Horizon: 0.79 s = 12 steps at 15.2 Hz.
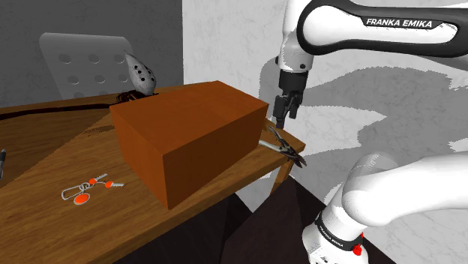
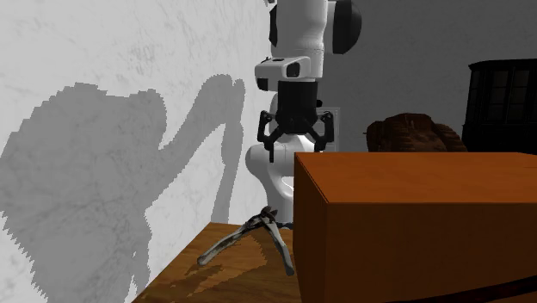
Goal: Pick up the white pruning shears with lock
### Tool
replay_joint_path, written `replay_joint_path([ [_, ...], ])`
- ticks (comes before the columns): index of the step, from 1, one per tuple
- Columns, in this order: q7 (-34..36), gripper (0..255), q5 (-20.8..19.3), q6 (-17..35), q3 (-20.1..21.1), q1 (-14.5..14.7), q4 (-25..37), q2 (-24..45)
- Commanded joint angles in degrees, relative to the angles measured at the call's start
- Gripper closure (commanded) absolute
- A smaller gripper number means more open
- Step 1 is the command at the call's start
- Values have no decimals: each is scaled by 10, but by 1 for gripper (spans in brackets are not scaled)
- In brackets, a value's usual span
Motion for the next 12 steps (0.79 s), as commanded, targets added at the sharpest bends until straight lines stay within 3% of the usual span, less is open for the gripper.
replay_joint_path([
  [1, 0, 0, 0, 0, 0, 0, 0, 0],
  [9, -196, 0, -43, 237, -102, 24, -174, -37],
  [12, -213, 0, -47, 275, -113, 26, -198, -30],
])
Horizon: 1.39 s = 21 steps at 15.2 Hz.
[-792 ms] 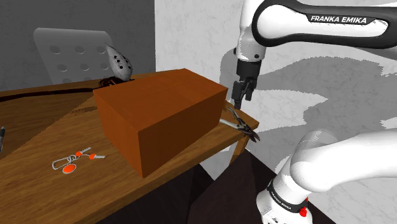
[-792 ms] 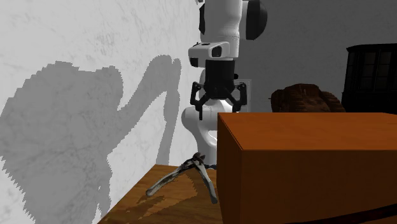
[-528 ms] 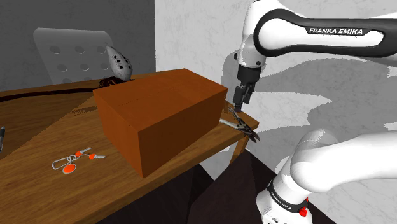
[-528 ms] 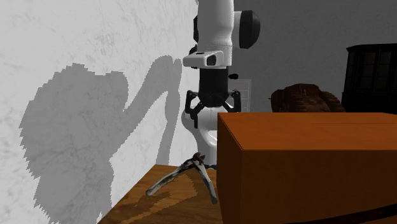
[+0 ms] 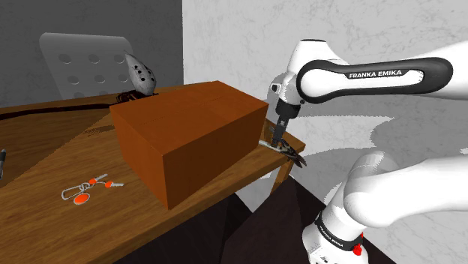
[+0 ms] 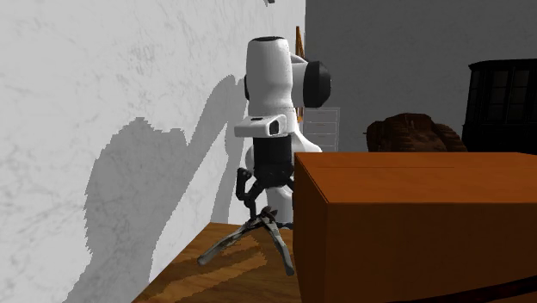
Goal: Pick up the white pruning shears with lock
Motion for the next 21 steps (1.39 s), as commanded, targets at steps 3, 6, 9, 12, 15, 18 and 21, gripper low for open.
replay_joint_path([
  [3, -8, 0, -4, 41, -7, -1, -28, 9],
  [6, -8, 0, -6, 65, -9, -1, -43, 18],
  [9, -9, 255, -6, 68, -10, -2, -44, 20],
  [12, -9, 255, -6, 68, -10, -2, -45, 20],
  [15, -9, 255, -6, 69, -10, -2, -45, 20],
  [18, -8, 255, -5, 56, -8, -1, -38, 14],
  [21, -7, 255, -3, 28, -6, 0, -19, 5],
])
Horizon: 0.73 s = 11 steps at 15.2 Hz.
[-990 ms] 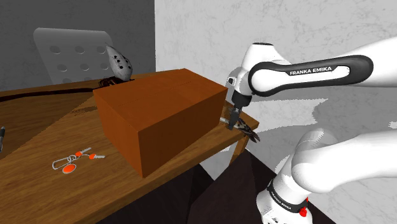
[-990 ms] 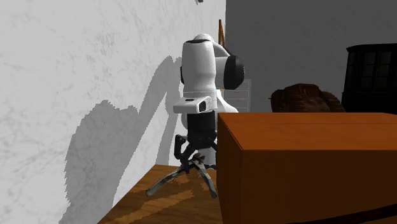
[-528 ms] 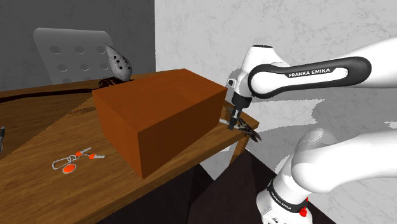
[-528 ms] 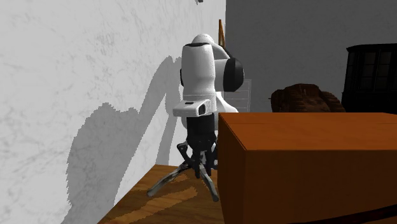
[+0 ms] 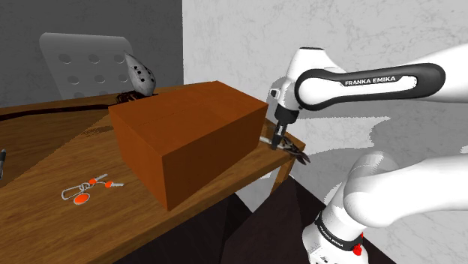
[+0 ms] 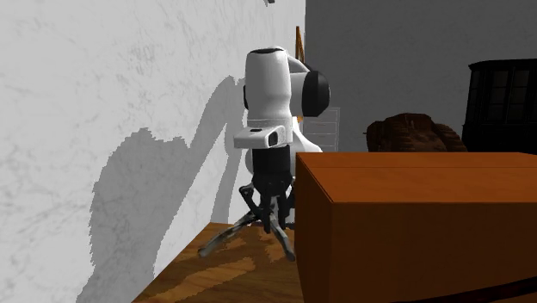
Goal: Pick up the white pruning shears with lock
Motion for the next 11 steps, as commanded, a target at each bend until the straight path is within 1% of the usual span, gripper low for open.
replay_joint_path([
  [1, 2, 255, 2, -17, 3, 1, 13, -4],
  [11, 5, 255, 9, -102, 11, 5, 82, -20],
])
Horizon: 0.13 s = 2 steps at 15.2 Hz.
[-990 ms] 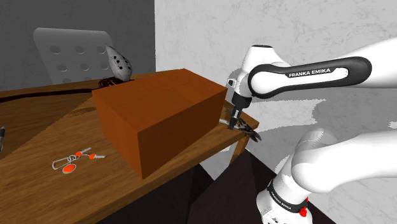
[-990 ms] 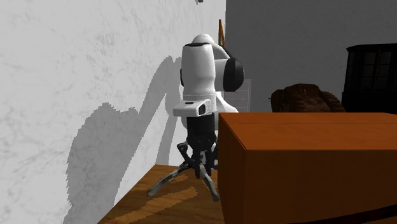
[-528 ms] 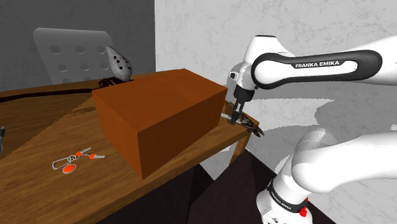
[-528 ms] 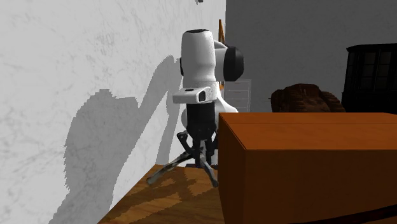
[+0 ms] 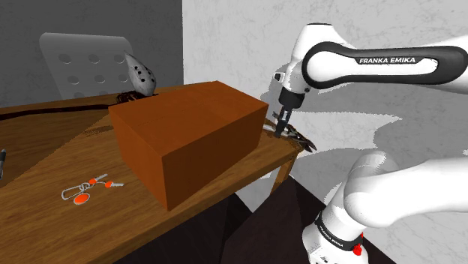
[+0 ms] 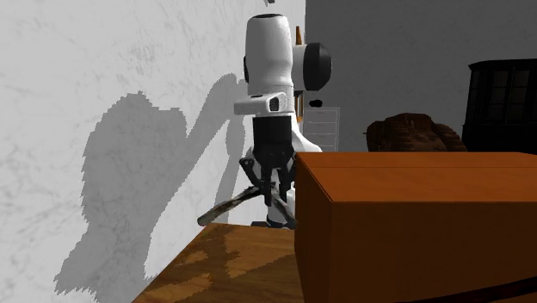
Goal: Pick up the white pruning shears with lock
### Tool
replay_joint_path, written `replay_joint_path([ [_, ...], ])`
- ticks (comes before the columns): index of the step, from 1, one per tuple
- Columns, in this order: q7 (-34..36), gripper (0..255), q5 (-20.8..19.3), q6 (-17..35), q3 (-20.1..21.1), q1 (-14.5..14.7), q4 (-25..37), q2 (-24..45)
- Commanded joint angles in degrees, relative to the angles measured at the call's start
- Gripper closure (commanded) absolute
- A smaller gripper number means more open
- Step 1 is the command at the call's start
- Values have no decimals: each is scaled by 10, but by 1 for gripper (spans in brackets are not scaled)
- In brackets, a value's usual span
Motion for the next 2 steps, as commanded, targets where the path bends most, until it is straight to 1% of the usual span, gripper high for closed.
replay_joint_path([
  [1, -1, 255, 0, -10, 0, 0, 9, -1],
  [2, -1, 255, 0, -10, 0, 0, 9, -1],
])
